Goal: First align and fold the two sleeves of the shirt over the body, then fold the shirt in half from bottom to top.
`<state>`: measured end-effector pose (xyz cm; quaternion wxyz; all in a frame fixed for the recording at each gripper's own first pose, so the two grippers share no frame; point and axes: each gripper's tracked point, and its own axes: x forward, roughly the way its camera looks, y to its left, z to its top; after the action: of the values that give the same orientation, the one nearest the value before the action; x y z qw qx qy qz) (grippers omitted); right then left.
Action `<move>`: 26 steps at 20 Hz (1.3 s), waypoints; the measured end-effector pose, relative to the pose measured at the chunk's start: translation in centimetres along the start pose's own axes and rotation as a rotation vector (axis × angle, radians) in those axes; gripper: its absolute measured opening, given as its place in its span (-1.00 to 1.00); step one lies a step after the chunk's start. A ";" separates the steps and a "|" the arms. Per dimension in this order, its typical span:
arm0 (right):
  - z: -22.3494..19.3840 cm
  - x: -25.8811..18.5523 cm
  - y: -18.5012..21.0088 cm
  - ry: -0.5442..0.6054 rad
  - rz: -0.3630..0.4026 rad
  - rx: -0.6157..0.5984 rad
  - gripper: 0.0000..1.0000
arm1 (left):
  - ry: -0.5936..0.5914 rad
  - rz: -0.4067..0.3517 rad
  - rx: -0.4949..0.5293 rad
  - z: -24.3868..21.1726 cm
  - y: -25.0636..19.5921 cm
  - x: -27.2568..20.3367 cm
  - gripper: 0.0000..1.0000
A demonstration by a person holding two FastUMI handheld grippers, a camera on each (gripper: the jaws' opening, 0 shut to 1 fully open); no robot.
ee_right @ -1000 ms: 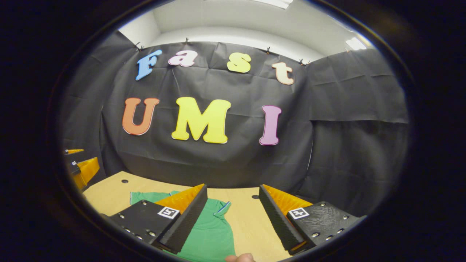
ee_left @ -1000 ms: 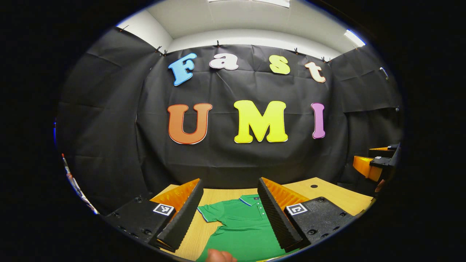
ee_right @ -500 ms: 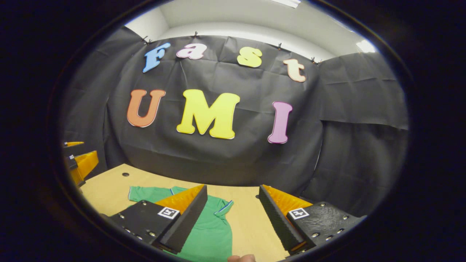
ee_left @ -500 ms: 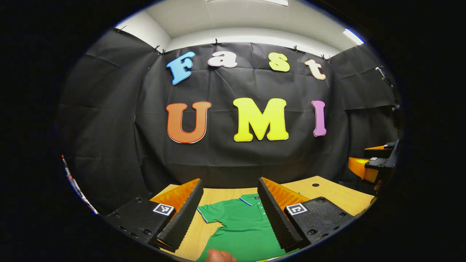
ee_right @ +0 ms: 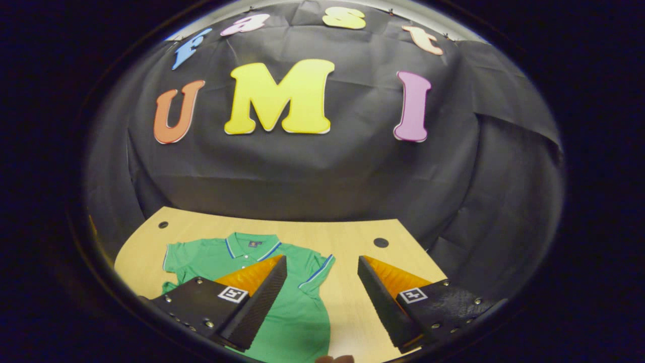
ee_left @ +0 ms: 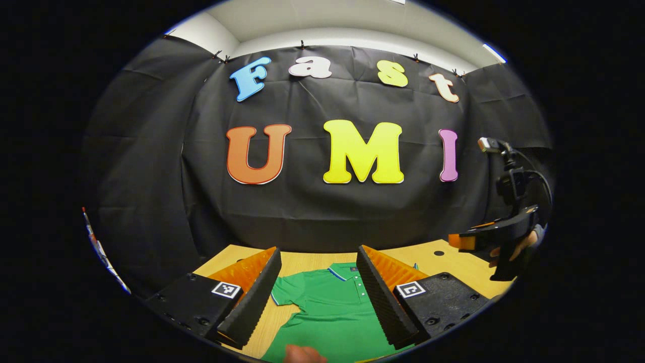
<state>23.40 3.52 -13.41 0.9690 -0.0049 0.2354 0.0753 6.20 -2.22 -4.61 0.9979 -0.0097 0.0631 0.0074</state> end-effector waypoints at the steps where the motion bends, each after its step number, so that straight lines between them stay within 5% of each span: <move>1: -0.4 2.2 -0.3 0.027 -0.001 0.008 0.87 | 0.006 0.009 0.005 -0.1 0.1 0.4 0.92; 12: -10.2 21.9 -1.3 0.288 -0.067 -0.027 0.87 | 0.044 0.060 0.050 0.8 0.2 1.7 0.92; 19: -13.5 24.9 -0.5 0.366 -0.021 0.015 0.86 | 0.042 0.106 0.092 2.1 1.6 0.8 0.92; 20: -13.8 25.0 0.0 0.381 -0.002 0.051 0.72 | 0.042 0.113 0.095 2.2 1.9 0.6 0.92; 24: -13.9 24.9 0.1 0.395 -0.020 0.064 -0.92 | 0.041 0.129 0.088 2.2 2.4 0.8 0.92; 26: -13.3 24.4 0.1 0.384 -0.046 0.047 -0.96 | 0.054 0.132 0.083 1.9 2.4 0.7 0.91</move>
<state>38.75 6.56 -36.43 0.9076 -0.0018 0.4174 0.0454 7.11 0.27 -2.88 0.9928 0.0355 0.0908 0.0701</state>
